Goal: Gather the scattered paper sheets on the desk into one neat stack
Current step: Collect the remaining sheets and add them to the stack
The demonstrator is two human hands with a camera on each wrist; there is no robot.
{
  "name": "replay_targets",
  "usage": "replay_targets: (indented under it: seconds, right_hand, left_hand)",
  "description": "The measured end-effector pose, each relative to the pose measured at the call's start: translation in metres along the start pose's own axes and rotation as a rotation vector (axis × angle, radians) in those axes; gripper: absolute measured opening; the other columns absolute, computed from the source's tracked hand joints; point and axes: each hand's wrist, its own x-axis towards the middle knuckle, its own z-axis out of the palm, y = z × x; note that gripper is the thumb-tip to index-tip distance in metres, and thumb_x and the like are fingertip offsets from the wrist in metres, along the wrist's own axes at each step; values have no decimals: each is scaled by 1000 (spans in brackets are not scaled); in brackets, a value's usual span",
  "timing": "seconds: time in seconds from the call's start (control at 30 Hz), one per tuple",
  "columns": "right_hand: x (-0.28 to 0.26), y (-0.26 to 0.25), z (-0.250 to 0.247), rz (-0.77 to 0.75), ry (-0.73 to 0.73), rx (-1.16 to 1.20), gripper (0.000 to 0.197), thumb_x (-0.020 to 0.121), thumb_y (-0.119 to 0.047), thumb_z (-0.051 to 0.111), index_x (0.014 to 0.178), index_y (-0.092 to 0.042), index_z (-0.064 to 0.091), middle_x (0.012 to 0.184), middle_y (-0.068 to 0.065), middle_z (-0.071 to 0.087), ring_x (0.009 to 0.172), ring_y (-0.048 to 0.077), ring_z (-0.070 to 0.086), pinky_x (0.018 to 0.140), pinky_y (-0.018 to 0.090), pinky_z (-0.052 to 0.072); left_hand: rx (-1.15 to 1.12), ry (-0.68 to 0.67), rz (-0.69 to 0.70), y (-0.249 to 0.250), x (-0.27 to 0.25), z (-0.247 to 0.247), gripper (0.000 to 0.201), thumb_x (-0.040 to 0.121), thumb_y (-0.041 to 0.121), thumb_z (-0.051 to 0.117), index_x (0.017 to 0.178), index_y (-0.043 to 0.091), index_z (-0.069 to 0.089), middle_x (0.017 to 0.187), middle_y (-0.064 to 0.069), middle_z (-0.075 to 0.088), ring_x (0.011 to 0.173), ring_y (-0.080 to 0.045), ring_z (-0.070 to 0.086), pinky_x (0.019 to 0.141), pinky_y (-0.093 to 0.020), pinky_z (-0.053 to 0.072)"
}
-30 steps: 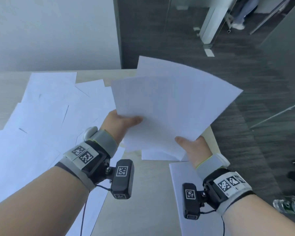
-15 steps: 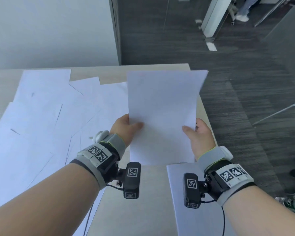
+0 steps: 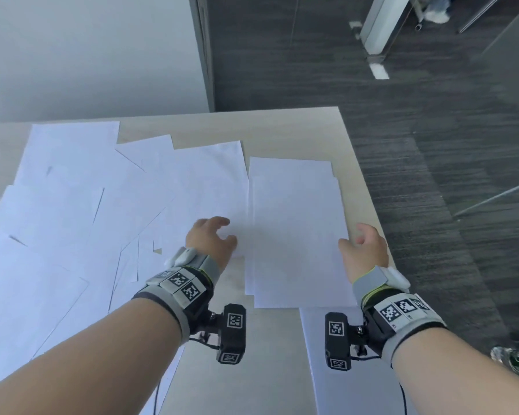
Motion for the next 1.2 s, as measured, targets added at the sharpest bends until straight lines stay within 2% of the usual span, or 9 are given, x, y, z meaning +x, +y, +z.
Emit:
replay_targets:
  seconds: [0.1, 0.2, 0.3, 0.47, 0.73, 0.83, 0.93, 1.1, 1.2]
  right_hand:
    - [-7, -16, 12, -180, -58, -35, 39, 88, -21, 61, 127, -26, 59, 117, -3, 50, 108, 25, 56, 86, 35, 44]
    - [-28, -31, 26, -499, -242, -191, 34, 91, -28, 58, 124, -30, 64, 131, -7, 52, 122, 20, 51, 100, 39, 44]
    - [-52, -41, 47, -668, -438, -475, 47, 91, -45, 48, 138, -43, 51, 149, -15, 39, 137, 14, 36, 107, 40, 34]
    - [-54, -41, 57, -563, -503, -748, 51, 94, -49, 44, 144, -49, 37, 163, -15, 15, 150, 14, 13, 111, 43, 24]
    - [-56, -61, 63, -510, -369, -655, 37, 94, -42, 50, 131, -37, 54, 151, -12, 35, 139, 18, 33, 104, 40, 35]
    - [-75, -74, 79, -534, -480, -318, 38, 95, -37, 55, 132, -30, 55, 139, -13, 46, 128, 14, 46, 106, 36, 40]
    - [-94, -94, 96, -327, -628, 8, 57, 93, -48, 60, 145, -31, 43, 140, -15, 48, 122, 5, 52, 104, 29, 42]
    - [-95, -116, 101, 93, -722, 413, 59, 87, -74, 46, 129, -35, 58, 115, -6, 74, 102, 21, 72, 91, 42, 49]
    - [-82, -113, 92, 91, -591, 459, 46, 86, -68, 58, 105, -28, 72, 96, -8, 78, 94, 16, 74, 93, 41, 53]
  left_hand:
    - [290, 3, -4, -22, 14, -15, 76, 87, 58, 60, 154, 38, 31, 166, 7, 21, 152, -22, 22, 115, -51, 33]
    - [463, -130, -29, -33, 25, -20, 112, 69, 88, 53, 158, 43, 1, 171, 8, -8, 158, -24, -5, 122, -56, 20]
    - [550, -140, -15, -47, 24, -24, 123, 57, 99, 44, 157, 45, -3, 170, 9, -15, 157, -25, -10, 122, -55, 18]
    - [559, -125, -48, -61, 18, -36, 122, 62, 98, 47, 158, 45, -7, 169, 9, -19, 157, -23, -15, 125, -53, 10]
    - [448, -57, 27, -76, 24, -54, 92, 81, 76, 54, 156, 37, 18, 168, 14, 17, 154, -20, 16, 121, -48, 24]
    - [349, 5, 61, -77, 26, -63, 56, 79, 70, 50, 124, 38, 53, 133, 12, 59, 128, -23, 50, 101, -41, 44]
    - [188, 37, 74, -76, 20, -69, 57, 71, 73, 39, 97, 30, 64, 96, 13, 65, 98, -19, 61, 81, -38, 51]
    - [279, -27, 220, -64, -4, -58, 75, 75, 78, 51, 140, 40, 52, 147, 15, 53, 139, -13, 44, 113, -41, 36]
    - [351, -227, 275, -59, -15, -45, 97, 73, 88, 53, 155, 42, 29, 165, 18, 26, 155, -11, 17, 124, -43, 18]
